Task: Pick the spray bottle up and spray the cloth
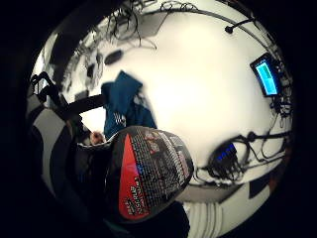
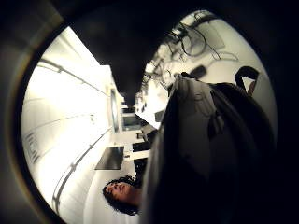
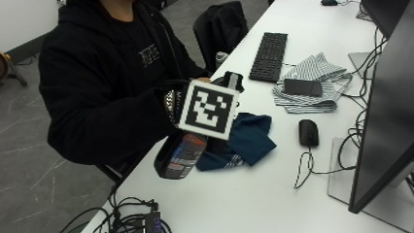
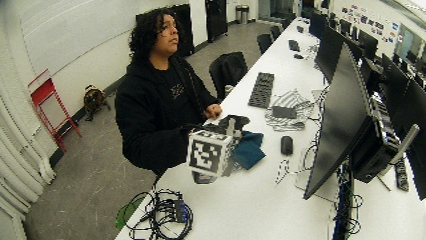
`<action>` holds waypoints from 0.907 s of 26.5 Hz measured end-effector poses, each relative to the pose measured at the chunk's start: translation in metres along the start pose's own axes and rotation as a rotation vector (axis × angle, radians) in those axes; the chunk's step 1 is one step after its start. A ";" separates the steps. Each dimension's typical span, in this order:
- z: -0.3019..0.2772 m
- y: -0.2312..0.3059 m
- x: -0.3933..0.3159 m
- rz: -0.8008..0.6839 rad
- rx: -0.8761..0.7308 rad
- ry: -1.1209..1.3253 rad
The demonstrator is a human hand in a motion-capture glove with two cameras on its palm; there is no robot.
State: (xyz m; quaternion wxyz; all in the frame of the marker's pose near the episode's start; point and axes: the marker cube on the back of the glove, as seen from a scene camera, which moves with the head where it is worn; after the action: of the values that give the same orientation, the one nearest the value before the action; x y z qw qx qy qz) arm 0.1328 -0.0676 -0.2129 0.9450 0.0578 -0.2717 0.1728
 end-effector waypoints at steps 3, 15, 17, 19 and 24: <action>0.017 0.011 -0.013 0.065 -0.142 0.155; 0.095 0.028 -0.021 0.247 -0.663 0.803; 0.109 0.028 -0.019 0.257 -0.704 0.861; 0.122 0.027 -0.016 0.271 -0.731 0.930; 0.148 0.022 -0.009 0.293 -0.758 1.070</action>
State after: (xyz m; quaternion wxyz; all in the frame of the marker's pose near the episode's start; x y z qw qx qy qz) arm 0.0443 -0.0796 -0.0922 0.8713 -0.4088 0.1872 0.1967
